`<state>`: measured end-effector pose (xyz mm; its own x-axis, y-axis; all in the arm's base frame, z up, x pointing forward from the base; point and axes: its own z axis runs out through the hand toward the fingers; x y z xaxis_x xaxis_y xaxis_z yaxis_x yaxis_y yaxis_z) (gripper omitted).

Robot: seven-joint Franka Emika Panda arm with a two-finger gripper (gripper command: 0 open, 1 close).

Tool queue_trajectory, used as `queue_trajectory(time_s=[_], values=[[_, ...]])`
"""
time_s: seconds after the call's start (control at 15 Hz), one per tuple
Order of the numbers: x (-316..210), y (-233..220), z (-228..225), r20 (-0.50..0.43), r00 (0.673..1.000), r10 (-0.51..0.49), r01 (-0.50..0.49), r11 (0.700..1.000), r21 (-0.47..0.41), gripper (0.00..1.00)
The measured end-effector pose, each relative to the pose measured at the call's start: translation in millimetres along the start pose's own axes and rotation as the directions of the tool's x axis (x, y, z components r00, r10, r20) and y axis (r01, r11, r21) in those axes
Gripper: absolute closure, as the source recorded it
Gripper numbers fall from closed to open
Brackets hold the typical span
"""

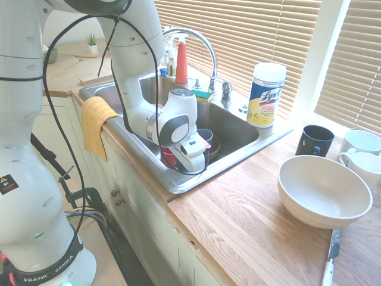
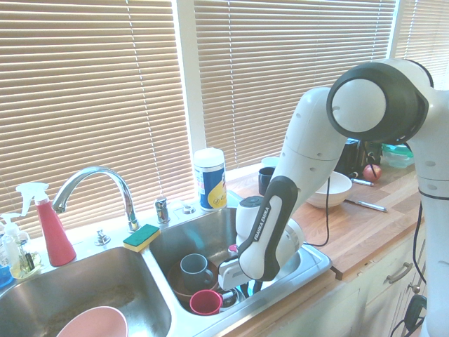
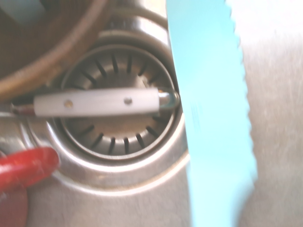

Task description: Put the knife into the sink

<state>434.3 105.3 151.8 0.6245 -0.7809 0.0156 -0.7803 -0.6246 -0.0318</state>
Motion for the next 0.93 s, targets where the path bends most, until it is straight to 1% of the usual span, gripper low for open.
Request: queue_trajectory(time_s=[0.33,0.53,0.67,0.93], values=[[2.6,5.5,-3.0,0.000,1.000,-0.002,0.002,1.000,0.001,0.00],[4.9,1.3,-21.8,-0.016,1.000,-0.007,0.007,0.999,0.033,0.00],[6.4,-4.3,-46.4,-0.033,0.999,-0.015,0.017,0.998,0.055,0.00],[5.4,-9.3,-117.5,-0.058,0.998,-0.038,0.042,0.997,0.070,0.00]])
